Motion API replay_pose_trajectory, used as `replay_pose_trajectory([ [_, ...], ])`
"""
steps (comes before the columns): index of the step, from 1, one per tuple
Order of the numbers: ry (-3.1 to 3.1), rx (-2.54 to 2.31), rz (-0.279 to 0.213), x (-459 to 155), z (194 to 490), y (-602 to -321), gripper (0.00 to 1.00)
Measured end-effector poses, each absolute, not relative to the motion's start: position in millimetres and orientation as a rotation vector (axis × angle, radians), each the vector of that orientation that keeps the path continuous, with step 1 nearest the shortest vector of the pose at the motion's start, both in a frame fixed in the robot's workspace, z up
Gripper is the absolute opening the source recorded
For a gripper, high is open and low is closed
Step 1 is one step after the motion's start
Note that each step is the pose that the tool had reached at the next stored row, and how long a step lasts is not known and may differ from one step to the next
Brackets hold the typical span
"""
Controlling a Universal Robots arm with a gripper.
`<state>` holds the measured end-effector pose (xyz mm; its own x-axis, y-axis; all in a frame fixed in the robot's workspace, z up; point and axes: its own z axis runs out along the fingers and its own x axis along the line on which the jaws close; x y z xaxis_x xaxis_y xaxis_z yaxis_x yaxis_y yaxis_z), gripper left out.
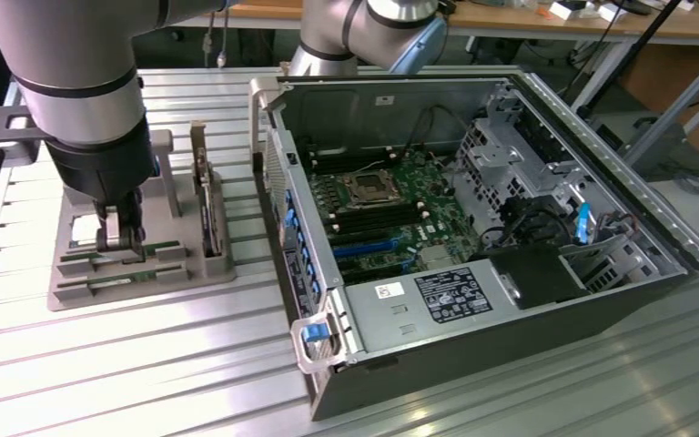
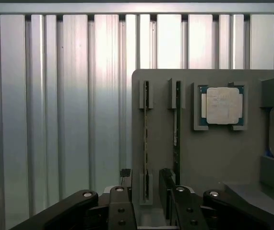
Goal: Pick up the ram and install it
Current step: 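Pick up the ram and move it above insertion slot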
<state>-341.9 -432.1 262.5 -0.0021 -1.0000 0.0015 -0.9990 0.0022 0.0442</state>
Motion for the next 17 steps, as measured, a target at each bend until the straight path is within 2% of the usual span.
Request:
replay_pose_trajectory([
  [17, -2.201, 2.196, -0.046, -351.8, 254.3, -432.5, 0.36],
])
